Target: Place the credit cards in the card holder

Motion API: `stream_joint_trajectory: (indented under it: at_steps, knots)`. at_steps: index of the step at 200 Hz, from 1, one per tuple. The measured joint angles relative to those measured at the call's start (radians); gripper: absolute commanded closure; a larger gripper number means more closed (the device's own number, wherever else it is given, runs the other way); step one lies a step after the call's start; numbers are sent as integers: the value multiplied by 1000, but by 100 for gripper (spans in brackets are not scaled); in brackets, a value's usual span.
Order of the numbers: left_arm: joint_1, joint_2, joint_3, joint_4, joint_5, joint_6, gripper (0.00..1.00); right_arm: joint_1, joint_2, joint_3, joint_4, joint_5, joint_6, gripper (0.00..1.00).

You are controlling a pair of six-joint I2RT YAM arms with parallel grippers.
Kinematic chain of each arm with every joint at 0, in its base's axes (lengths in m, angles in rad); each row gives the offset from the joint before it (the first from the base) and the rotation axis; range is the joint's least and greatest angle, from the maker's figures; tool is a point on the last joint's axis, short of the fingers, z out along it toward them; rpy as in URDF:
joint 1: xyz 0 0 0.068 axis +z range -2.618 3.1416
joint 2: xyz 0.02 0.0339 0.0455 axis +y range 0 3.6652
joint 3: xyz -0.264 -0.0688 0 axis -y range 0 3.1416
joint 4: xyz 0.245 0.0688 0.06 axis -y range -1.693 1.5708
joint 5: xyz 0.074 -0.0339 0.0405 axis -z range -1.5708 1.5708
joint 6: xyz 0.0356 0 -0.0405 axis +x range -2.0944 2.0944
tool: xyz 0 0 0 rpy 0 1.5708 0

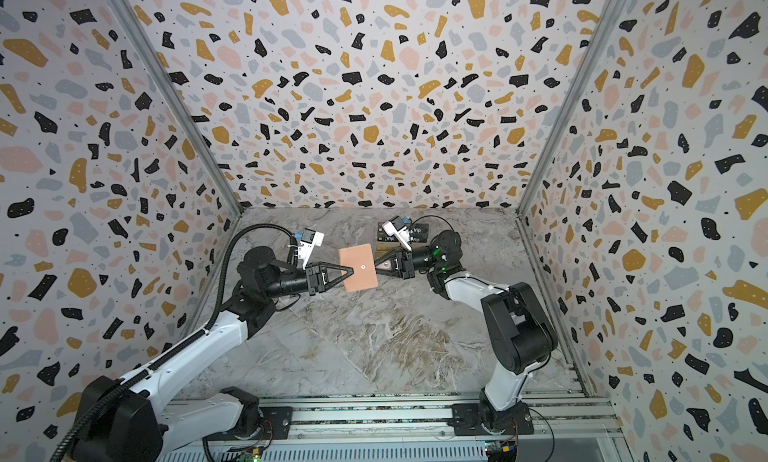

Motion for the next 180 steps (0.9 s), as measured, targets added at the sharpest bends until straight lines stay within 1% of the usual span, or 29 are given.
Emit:
stream_joint_trajectory:
  at_steps: [12,23,31,49,68,85,99,114,134,145,156,180]
  knots:
    - [0,11,14,-29,-2,18,57,0,7,-5,22,1,18,99]
    - [0,21,31,-61,-10,31,49,2,11,-9,42,2,36,100]
    - [2,26,45,-87,-21,40,46,2,14,-11,62,3,53,100]
    - [11,29,83,-167,-58,61,43,2,30,-13,139,13,111,100]
    - [23,43,170,-320,-150,103,41,2,70,-13,243,34,206,100]
    - [26,65,275,-474,-280,136,40,2,127,-13,293,55,309,100]
    - [27,74,340,-569,-382,148,41,2,175,-13,308,68,364,100]
    - [26,76,395,-661,-487,151,41,2,212,-13,307,81,398,100]
    - [9,77,462,-776,-630,151,42,2,220,-14,309,94,412,100]
    - [-19,82,506,-843,-705,150,42,3,218,-14,319,102,407,100]
    - [-69,94,560,-905,-784,146,43,5,216,-14,327,111,397,100]
    - [-243,156,700,-1027,-1003,137,43,19,216,-17,334,141,364,100]
